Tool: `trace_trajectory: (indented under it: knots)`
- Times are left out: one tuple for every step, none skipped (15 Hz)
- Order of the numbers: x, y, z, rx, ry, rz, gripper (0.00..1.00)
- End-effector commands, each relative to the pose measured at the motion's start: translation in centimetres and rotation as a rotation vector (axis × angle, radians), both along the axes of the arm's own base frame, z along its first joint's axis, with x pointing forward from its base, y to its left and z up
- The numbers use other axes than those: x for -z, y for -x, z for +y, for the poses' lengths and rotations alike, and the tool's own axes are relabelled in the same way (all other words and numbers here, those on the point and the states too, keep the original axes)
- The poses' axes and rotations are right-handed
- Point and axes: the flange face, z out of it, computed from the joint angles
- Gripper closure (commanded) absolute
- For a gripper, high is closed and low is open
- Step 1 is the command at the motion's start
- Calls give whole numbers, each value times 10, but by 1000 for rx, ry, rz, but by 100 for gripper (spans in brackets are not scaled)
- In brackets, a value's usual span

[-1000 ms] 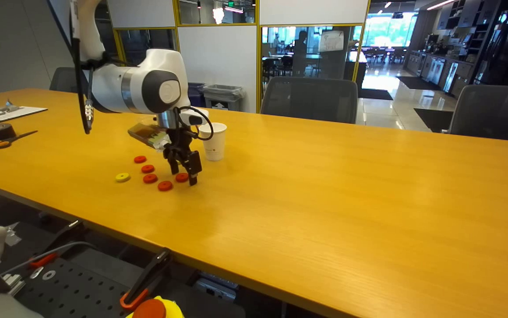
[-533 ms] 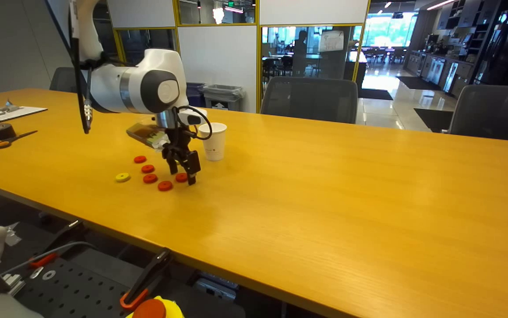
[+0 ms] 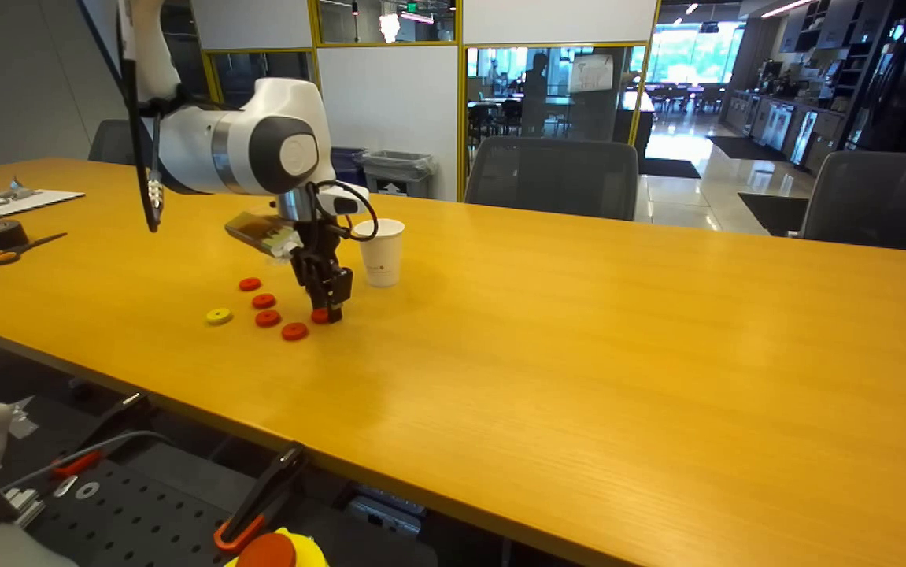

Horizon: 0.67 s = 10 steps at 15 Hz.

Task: Pick the orange rings and put them in the white cup and put the yellow rings in the clear cup

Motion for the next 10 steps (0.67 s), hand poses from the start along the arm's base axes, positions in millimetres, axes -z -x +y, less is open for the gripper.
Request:
trace_trajectory:
  knots:
    - [-14, 4, -1, 12, -11, 30, 83]
    - [-18, 5, -3, 17, -15, 38, 80]
    - [-23, 4, -5, 24, -15, 46, 80]
    - [-29, 3, -8, 31, -13, 56, 80]
    - [-39, 2, -11, 37, -12, 56, 80]
    - [-46, 1, -14, 40, -10, 58, 80]
    - [-57, -2, -17, 47, -8, 51, 80]
    - [-67, -5, -20, 51, -8, 46, 80]
    - [-78, -8, -20, 52, -11, 40, 80]
    - [-88, -12, -17, 48, -13, 32, 80]
